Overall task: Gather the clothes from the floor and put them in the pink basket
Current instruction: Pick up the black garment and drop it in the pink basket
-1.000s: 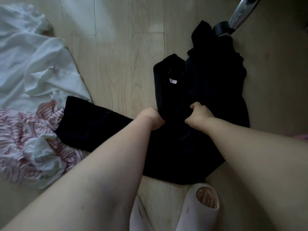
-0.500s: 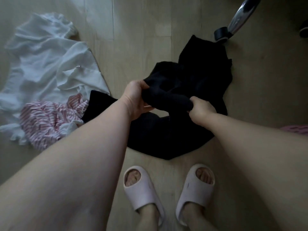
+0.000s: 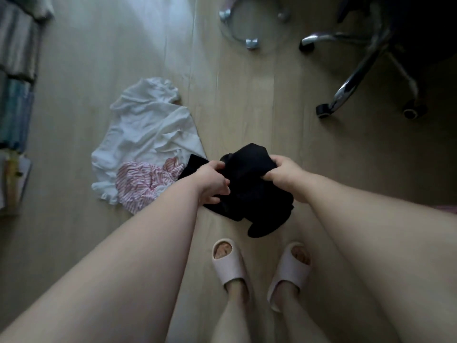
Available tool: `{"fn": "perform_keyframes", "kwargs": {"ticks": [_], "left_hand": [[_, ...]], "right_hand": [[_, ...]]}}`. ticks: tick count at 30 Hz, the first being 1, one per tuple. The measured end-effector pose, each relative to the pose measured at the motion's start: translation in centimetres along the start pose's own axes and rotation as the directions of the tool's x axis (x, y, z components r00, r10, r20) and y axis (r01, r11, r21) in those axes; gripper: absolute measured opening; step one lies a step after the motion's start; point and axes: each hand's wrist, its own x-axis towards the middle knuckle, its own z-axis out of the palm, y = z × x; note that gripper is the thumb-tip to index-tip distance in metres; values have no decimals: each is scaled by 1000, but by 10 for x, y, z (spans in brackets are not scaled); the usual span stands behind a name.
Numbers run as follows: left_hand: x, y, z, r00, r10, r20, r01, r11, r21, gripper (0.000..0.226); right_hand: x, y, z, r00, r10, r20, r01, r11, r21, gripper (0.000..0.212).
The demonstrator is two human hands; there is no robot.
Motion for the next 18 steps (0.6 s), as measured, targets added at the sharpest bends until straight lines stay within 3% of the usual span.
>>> {"fn": "perform_keyframes", "kwargs": {"ticks": [3,6,8,11,14,18], "left_hand": [[-43,5,-16,996,89,-14,-84,973,213,89],[-78,14,-31,975,216,-57,-196,950,243,96],[-105,23,-42,954,288,-86,-270,946,177,84],[-135,36,-56,909,360,-211,-355,933,64,41],[-174,58,-72,870,395,-296,-422,906,-31,33],[-228,92,-82,864,418,-280,-461,880,-110,29]], "right_hand": [[-38,-45,1,996,-30,85,27,999,42,32],[-70,-84,-5,977,-39,210,17,994,106,31],[-95,-112,-12,960,-69,270,24,985,169,29],[-127,-146,-24,948,-132,288,70,974,218,27],[-162,-177,-37,961,-181,211,130,963,235,23],[-196,-205,-51,969,-212,123,179,955,237,29]]}}
